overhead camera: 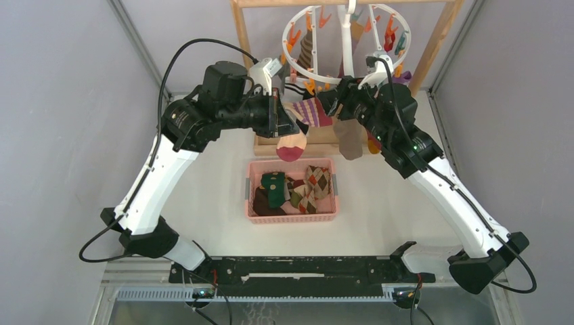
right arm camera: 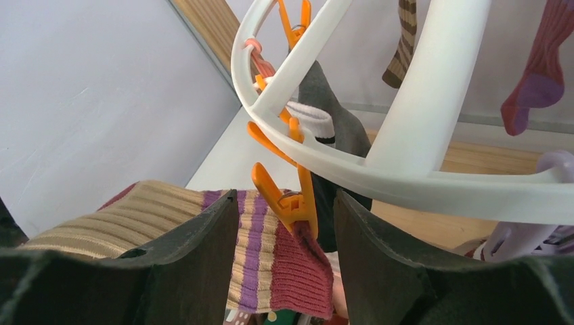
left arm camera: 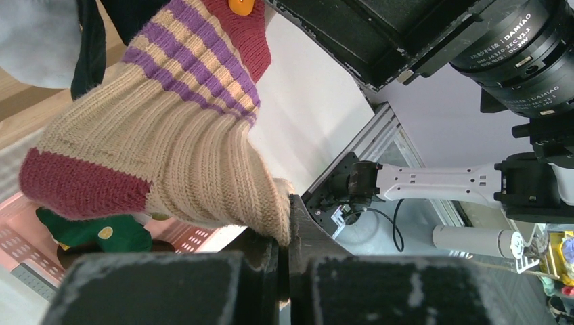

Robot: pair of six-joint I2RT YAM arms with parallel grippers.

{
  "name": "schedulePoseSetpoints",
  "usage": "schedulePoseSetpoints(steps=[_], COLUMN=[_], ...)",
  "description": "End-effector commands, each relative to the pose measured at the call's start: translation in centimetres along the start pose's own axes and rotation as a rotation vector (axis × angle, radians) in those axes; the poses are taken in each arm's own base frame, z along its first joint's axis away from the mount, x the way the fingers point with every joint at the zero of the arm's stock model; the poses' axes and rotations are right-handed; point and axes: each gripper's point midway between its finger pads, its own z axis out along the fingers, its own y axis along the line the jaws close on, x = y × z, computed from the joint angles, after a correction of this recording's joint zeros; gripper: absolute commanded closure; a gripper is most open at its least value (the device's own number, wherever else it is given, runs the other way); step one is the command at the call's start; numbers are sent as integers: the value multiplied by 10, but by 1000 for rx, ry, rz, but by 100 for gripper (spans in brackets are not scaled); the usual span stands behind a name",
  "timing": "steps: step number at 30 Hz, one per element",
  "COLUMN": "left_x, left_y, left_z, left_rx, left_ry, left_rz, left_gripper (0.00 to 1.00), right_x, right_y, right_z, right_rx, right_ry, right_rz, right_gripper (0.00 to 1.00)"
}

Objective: Remove the socks clipped to the hanger
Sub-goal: Remove the sock from the hanger.

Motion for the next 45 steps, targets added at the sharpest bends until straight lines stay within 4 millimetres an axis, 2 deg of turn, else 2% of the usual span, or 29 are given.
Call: schedulePoseSetpoints(steps=[1, 17, 34, 40, 45], left_x=[-9, -7, -5, -5, 2], left_y=[-14, -13, -13, -12, -6], left_z=[-11, -13, -18, -18, -24], left_rx=[49, 42, 37, 34, 9], left_ry=[-31, -23, -23, -21, -13], left_rz=[35, 35, 37, 35, 40], left_gripper=[100, 100, 100, 100, 100], right_x=[-29, -34, -34, -33, -32], right_y=[7, 7, 7, 6, 4], right_z=[1, 12, 17, 16, 15], right_rx=[-19, -18, -10, -4, 0], right_ry=[-95, -126, -122, -116, -111], right_rz=[-19, -8, 1, 3, 4], right_gripper=[39, 38, 70, 77, 78])
